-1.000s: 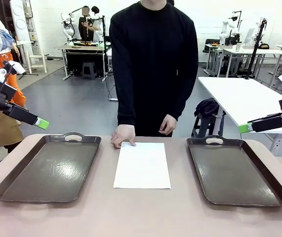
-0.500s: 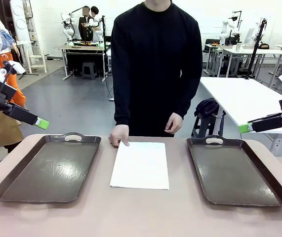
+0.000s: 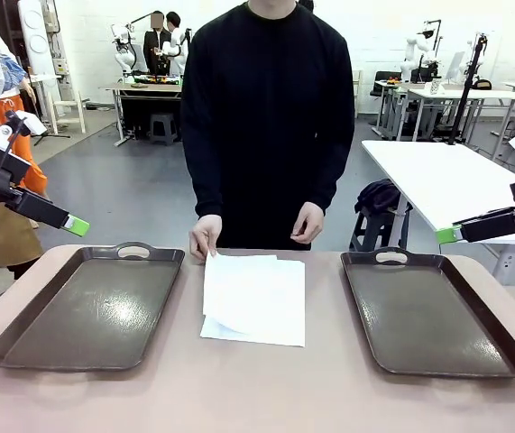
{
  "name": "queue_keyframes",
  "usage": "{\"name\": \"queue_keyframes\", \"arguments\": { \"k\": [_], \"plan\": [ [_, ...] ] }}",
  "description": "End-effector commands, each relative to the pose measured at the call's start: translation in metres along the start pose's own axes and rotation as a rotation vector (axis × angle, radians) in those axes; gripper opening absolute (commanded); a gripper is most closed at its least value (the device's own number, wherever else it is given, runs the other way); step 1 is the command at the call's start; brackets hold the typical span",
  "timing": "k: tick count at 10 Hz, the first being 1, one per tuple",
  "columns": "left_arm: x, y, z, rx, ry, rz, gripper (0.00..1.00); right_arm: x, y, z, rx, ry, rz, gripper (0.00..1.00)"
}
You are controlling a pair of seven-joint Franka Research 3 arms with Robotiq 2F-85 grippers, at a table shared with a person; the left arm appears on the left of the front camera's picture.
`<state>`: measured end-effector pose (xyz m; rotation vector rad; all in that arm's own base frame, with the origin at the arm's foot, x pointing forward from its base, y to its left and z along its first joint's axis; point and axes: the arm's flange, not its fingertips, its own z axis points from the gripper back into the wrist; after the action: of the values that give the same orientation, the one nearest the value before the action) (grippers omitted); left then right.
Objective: Sort the A4 documents.
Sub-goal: Receive the A4 Paper.
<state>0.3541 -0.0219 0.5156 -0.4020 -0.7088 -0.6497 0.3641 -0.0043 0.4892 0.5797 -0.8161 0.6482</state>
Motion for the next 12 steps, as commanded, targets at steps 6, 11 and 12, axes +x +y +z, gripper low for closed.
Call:
{"name": "queue_keyframes", "arguments": {
  "k": [6, 11, 12],
  "plan": [
    [-0.001, 0.0023, -0.0009, -0.01, -0.004, -0.006, 1.0, 0.002, -0.0043, -0.0036, 0.012, -0.01, 0.012, 1.0],
    [-0.001, 0.0023, -0.0009, -0.01, -0.004, -0.006, 1.0, 0.002, -0.0043, -0.0036, 0.012, -0.01, 0.012, 1.0],
    [-0.001, 0.0023, -0.0009, -0.01, -0.004, -0.006, 1.0, 0.002, -0.0043, -0.0036, 0.012, -0.01, 0.012, 1.0]
  ]
}}
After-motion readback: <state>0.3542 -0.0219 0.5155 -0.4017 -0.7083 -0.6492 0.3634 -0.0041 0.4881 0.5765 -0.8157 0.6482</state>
